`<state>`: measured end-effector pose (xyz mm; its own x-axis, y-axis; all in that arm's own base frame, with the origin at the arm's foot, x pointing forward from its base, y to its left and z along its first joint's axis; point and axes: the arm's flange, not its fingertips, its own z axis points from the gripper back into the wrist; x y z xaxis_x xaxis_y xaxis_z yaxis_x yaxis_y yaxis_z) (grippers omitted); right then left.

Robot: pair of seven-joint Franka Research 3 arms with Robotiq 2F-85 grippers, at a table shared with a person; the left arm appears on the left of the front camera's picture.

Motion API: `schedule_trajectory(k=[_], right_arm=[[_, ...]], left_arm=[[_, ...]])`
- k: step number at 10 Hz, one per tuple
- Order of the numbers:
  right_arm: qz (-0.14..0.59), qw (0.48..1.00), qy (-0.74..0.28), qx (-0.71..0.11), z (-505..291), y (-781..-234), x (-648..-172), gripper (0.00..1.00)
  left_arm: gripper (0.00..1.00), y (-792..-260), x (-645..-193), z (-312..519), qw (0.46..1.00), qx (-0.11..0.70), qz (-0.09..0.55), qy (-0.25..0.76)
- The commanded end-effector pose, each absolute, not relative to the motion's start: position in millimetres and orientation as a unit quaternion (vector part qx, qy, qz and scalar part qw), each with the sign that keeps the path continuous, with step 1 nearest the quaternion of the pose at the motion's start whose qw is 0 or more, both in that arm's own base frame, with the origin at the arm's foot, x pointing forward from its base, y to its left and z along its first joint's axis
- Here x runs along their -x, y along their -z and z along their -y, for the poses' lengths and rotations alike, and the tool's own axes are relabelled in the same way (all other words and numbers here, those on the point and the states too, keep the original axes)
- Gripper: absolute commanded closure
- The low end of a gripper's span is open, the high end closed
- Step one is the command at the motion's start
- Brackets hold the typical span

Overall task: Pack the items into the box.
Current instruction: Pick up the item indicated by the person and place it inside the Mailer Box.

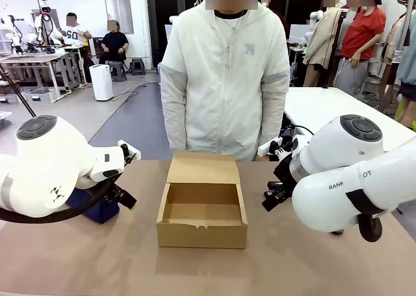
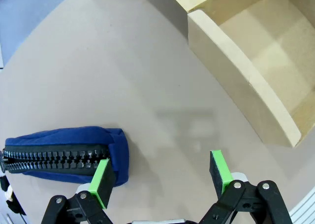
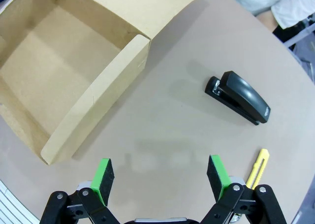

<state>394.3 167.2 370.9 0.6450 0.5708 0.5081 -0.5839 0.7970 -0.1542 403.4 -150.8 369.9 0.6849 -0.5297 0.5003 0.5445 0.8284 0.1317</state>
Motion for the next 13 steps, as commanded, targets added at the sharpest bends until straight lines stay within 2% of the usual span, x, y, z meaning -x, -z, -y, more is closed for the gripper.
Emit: schedule_trajectory(k=[1,2,3,4,5,6,7,9,11,13], right_arm=[[0.276,0.907,-0.318,-0.012,-167.2,-370.9,-394.3,0.00],[0.231,0.933,-0.275,-0.038,-167.8,-398.1,-393.0,0.00],[0.237,0.939,-0.223,-0.114,-161.9,-438.1,-386.0,0.00],[0.249,0.929,-0.196,-0.189,-149.4,-481.9,-369.6,0.00],[0.262,0.917,-0.174,-0.247,-128.6,-526.0,-346.4,0.00],[0.274,0.894,-0.165,-0.314,-103.0,-555.6,-323.9,0.00],[0.287,0.875,-0.134,-0.365,-70.2,-573.3,-302.9,0.00],[0.332,0.841,0.002,-0.427,21.9,-580.2,-272.7,0.00],[0.354,0.805,0.124,-0.460,102.1,-553.7,-251.2,0.00],[0.313,0.775,0.215,-0.505,156.7,-503.7,-250.9,0.00]], left_arm=[[0.00,-369.9,-403.4,150.8,0.918,0.014,0.268,0.293],[0.00,-399.4,-396.9,150.5,0.934,0.047,0.218,0.279],[0.00,-431.7,-385.7,151.0,0.952,0.112,0.189,0.213],[0.00,-474.1,-361.6,145.2,0.950,0.164,0.199,0.179],[0.00,-514.1,-332.1,123.6,0.929,0.253,0.218,0.161],[0.00,-542.5,-306.5,93.7,0.898,0.345,0.224,0.156],[0.00,-557.4,-284.2,55.8,0.870,0.404,0.254,0.124],[0.00,-554.6,-241.5,-34.9,0.823,0.470,0.314,0.056],[0.00,-521.9,-204.1,-118.7,0.767,0.526,0.363,-0.047],[0.00,-475.1,-173.6,-174.0,0.706,0.571,0.397,-0.133]])
